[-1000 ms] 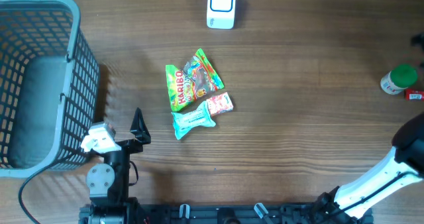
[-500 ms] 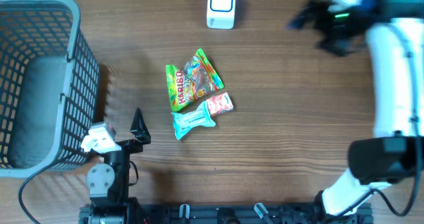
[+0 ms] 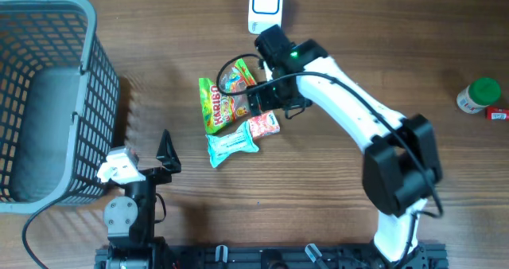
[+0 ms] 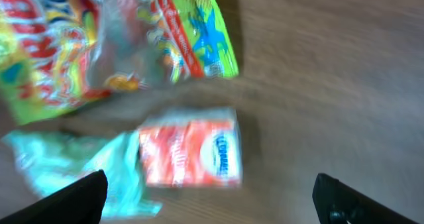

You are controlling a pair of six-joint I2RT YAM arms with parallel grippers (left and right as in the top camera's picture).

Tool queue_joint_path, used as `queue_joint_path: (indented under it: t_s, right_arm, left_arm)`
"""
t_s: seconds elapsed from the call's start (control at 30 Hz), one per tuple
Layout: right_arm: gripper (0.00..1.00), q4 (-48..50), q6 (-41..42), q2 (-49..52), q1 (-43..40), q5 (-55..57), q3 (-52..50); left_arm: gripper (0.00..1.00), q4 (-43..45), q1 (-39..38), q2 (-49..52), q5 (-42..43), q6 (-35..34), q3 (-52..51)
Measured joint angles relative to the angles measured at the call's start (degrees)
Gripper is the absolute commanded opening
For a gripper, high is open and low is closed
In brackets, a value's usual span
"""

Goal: Scan the item barcode
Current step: 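Move the right gripper over the red-white Kleenex pack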

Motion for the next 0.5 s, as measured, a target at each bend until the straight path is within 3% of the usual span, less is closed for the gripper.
queue_joint_path:
  t_s: [0.43, 0.5]
  right_arm:
    - [1.00, 2.9, -3.5, 7.6, 1.1, -2.2, 0.0]
    - [0.94, 2.9, -3.5, 7.6, 1.2, -2.3, 0.0]
  left_arm:
    - [1.00, 0.0, 0.0, 0.0, 0.0, 0.0, 0.0]
    - [1.00, 0.0, 0.0, 0.0, 0.0, 0.0, 0.0]
